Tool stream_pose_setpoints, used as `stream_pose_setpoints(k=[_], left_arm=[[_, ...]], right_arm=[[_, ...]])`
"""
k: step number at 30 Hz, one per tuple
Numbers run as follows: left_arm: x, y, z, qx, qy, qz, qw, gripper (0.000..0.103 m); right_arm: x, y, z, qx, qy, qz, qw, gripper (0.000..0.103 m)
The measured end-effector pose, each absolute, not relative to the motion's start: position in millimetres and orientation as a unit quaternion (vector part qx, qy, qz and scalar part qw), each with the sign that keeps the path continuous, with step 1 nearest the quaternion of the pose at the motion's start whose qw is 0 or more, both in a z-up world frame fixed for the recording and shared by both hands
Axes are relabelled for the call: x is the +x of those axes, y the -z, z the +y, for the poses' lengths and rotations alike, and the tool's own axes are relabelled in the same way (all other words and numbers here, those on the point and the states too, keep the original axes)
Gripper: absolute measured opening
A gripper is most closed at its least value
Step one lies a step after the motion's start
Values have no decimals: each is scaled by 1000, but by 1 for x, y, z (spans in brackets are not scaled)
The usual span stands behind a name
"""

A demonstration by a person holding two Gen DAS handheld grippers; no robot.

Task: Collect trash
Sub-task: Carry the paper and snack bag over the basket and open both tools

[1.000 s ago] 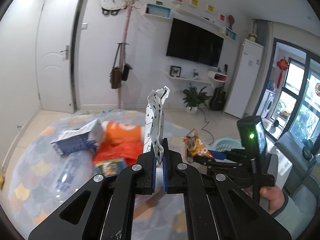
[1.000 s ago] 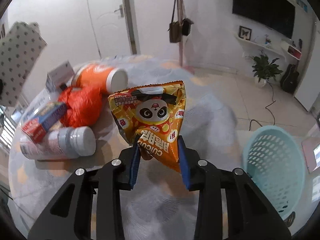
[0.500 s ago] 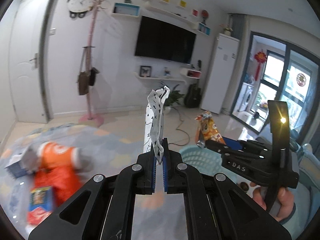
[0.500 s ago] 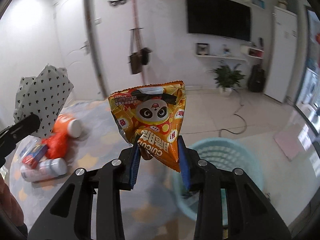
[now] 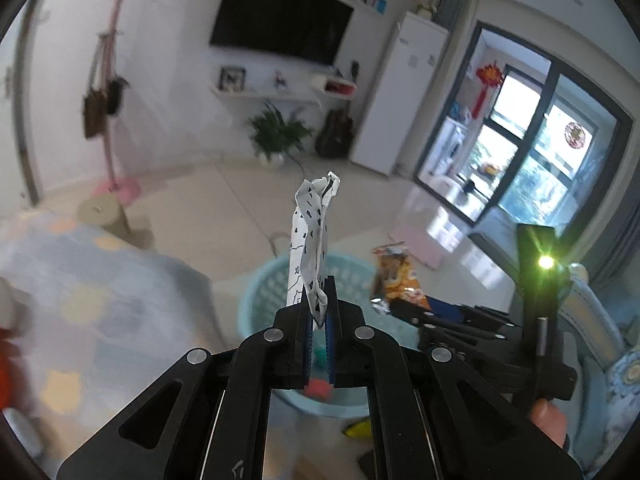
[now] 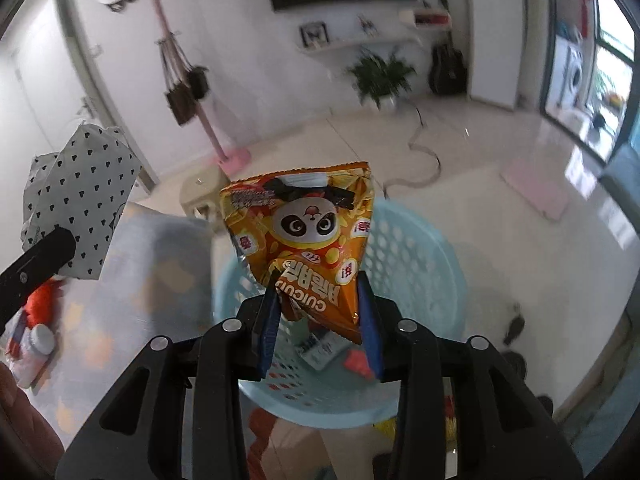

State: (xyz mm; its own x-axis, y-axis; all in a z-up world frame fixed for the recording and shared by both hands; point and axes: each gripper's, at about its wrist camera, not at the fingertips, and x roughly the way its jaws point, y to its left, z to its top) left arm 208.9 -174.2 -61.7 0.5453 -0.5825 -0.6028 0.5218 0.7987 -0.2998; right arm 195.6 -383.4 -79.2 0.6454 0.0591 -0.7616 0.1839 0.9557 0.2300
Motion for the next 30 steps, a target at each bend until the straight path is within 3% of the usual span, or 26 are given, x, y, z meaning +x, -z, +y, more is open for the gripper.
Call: stream_pose_setpoints(k=[7,11,14,15,16,22,30], left_arm=[[221,112,-204,-35,341,421,840,4],[226,122,-213,-31,341,436,832,6],[228,123,-211,-35,338,442,830,33],[228,123,-210,-36,336,440,832,44],[227,122,-209,-34,334,438,834,47],[219,110,-208,-36,333,428,839,55],[202,86,-187,-45,326,400,855,55]], right_arm=[[209,123,-398,151,36,474,867,40],[211,135,-402,155,33,483,861,48],[209,141,-406,157,37,490,857,63],[208,143,-408,159,39,493,854,63],[205,145,-408,164,38,496,852,63],[198,142,-411,177,29,490,853,68],[192,122,-405,181,19,463,867,73]])
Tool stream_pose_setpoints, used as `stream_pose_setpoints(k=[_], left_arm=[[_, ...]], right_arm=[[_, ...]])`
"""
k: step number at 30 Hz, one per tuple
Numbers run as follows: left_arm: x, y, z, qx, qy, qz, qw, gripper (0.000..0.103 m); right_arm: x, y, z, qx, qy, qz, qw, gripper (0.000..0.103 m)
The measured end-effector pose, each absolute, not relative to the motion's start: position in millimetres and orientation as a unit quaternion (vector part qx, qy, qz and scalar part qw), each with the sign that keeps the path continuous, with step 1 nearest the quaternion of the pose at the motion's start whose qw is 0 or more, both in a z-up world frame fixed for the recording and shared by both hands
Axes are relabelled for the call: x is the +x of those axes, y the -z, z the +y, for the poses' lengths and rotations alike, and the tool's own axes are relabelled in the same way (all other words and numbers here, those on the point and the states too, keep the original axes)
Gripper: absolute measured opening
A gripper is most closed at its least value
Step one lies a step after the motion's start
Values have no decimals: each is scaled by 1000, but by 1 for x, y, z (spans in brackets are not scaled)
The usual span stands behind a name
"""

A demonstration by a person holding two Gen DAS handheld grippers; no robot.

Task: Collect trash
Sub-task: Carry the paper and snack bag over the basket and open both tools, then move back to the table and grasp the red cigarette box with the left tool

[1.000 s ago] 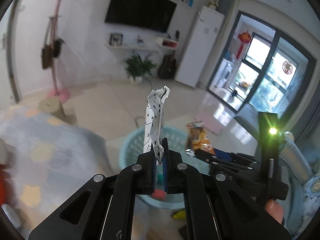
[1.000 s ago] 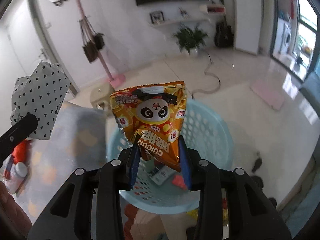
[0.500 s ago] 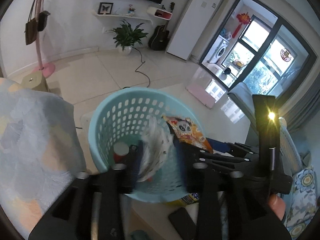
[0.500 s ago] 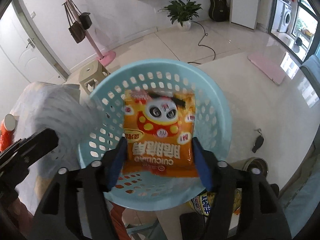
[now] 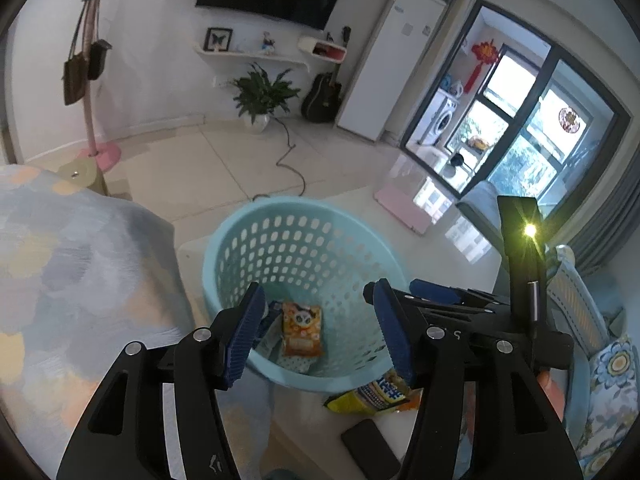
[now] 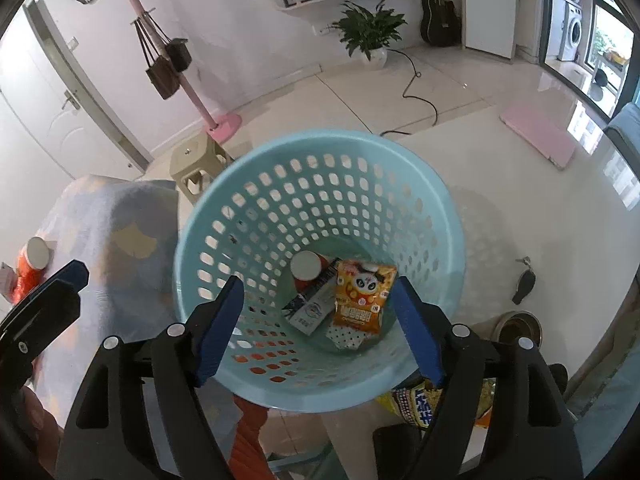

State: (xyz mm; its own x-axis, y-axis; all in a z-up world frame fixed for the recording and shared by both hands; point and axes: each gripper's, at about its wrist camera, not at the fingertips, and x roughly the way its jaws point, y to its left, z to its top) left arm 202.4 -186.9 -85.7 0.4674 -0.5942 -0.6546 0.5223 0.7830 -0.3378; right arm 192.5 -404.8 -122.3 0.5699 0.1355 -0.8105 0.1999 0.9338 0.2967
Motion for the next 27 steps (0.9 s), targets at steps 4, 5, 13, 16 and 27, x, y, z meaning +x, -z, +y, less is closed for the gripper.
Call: stream_pose_setpoints(k=[4,5,13,16,27], left_arm=[[184,67,-162,-56,313,369,873,55],[178,62,-152,-65,309,360,878,55],[138,25,-65,-117,247,301,914,55],[124,11,-34,-119,205,284,929,55],[99,2,74,-101,18,317,943,78]], right_arm=[[185,103,-392,180,-3,437,881,73],[182,95,-387,177,-13,426,887,73],[165,41,-320,129,-87,368,916,73],[160,30,-289,109,-114,361,919,73],[149,26,-164,32,-217,340,914,73]])
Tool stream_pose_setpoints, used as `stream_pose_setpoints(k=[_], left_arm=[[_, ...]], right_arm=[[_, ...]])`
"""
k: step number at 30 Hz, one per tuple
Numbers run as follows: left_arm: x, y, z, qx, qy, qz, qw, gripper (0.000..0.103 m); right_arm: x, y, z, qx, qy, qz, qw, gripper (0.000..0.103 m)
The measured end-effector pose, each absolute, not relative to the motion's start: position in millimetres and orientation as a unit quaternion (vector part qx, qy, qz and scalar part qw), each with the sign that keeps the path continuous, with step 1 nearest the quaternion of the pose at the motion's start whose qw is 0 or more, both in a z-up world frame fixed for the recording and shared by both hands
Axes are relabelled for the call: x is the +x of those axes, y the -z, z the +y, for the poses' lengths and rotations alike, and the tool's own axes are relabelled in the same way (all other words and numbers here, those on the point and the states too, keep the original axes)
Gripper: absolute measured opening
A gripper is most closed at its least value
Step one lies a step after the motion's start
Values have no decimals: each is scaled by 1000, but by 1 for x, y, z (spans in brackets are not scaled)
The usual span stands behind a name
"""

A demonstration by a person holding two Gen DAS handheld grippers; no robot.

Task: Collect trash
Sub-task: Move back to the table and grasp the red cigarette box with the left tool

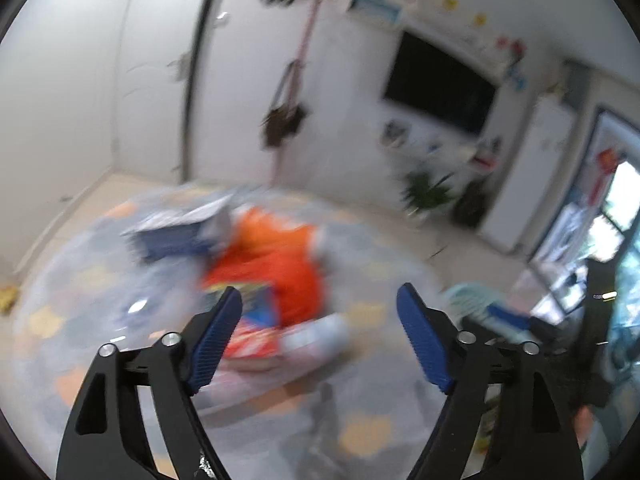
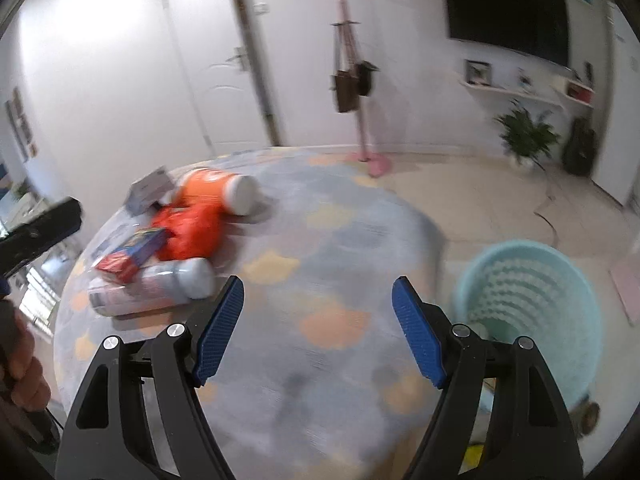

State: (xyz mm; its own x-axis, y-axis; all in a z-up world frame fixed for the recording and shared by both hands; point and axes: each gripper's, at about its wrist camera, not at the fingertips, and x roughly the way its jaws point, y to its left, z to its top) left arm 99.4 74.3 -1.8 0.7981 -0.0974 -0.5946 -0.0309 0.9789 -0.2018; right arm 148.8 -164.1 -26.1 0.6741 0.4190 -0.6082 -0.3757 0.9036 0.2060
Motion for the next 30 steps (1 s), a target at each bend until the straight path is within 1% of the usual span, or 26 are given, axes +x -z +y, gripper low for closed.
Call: stream_pose_setpoints(k=[2,5,8,9,12,15,18,21,25,28,30], left_arm=[[105,12,93,-113,4,336,935,78],[108,26,117,-157,18,353,922,78],[124,31,119,-137,-10,370,919,78],[133,33,115,-125,-8,382,915,78],[140,45,111,-111,-8,414,903,77],[157,56,108,-88,-35,451,887,77],[166,65,110,-83,-36,471,878,75],[168,69,115,-94,-38,479,872,60],[161,69,122,-108,-34,471,875,58],[144,65,131,-146,-12,439,886,58],[130,60,134,-153,-9,425,892,58]], right_arm=[[150,35,-144,21,-234,328,915,73],[156,47,-117,2,-257,336,906,73],[162,54,-100,-5,-275,338,900,72],[164,55,-98,-7,-274,336,901,67],[172,56,-90,-11,-286,335,898,59],[179,55,-86,-9,-304,341,890,59],[187,55,-78,-7,-329,349,877,59],[192,56,-64,-21,-354,352,866,59],[206,62,-58,10,-390,373,842,58],[216,66,-58,40,-420,393,817,58],[220,69,-57,46,-428,403,808,58]])
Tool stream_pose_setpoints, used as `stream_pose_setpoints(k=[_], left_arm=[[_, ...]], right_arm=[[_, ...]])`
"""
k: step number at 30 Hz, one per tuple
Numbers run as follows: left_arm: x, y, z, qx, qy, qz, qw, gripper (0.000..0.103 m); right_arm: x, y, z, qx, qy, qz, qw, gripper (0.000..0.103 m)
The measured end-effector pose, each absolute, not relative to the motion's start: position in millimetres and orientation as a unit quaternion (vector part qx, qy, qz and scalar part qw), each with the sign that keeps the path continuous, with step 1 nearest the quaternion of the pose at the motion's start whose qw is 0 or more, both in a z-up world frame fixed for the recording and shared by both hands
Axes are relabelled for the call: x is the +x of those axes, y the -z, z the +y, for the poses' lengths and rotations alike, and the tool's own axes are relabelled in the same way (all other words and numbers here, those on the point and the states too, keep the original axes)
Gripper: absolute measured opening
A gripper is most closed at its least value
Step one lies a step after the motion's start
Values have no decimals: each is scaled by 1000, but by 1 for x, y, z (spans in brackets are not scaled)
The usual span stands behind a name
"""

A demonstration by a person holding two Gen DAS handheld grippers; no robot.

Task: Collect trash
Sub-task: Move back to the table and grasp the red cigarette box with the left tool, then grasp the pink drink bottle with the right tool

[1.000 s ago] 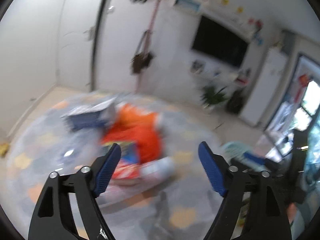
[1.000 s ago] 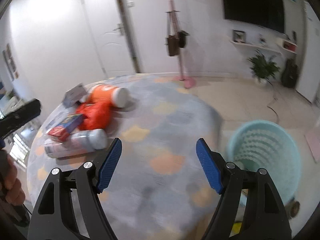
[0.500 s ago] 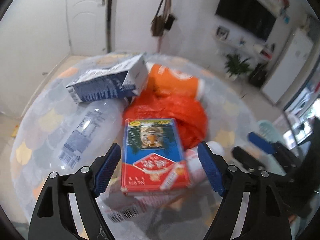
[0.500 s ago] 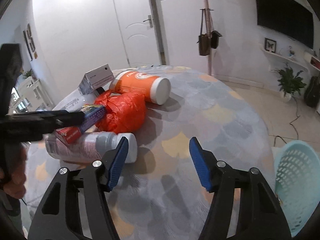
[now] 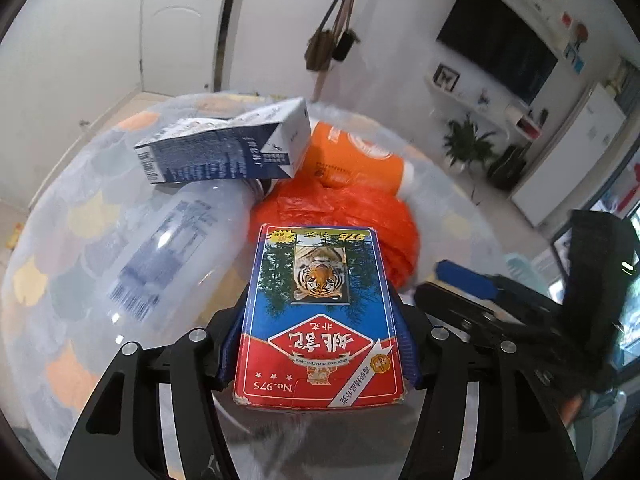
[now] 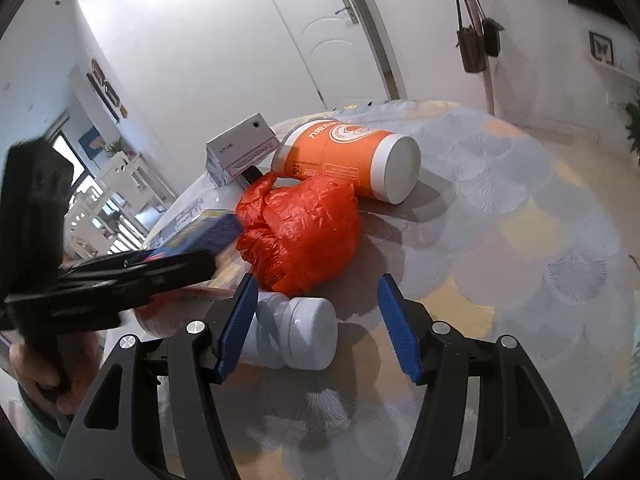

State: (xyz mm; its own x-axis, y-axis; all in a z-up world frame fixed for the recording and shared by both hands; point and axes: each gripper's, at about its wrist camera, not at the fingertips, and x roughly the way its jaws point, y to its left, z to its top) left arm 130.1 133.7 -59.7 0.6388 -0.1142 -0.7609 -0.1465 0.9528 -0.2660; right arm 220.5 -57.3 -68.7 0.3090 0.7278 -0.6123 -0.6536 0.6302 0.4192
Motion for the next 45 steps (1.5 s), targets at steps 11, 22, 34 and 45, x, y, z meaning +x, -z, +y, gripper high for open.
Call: stream_pose_setpoints(k=[11,22,34,45], left_arm=[[60,21,167,-174,-30,351,920,58],[26,9,184,-209,-36,315,925,58],[-9,3,210,-217,-65,287,931,58],[-5,16,202,-224,-27,287,931,58]], right_arm=[[149,63,-58,-51,-506,386,770,60],[76,33,-35,-197,-516,294,780,63],[115,67,73,-299,-556,348,694,66],[117,71,24,-148,-472,442,748,48]])
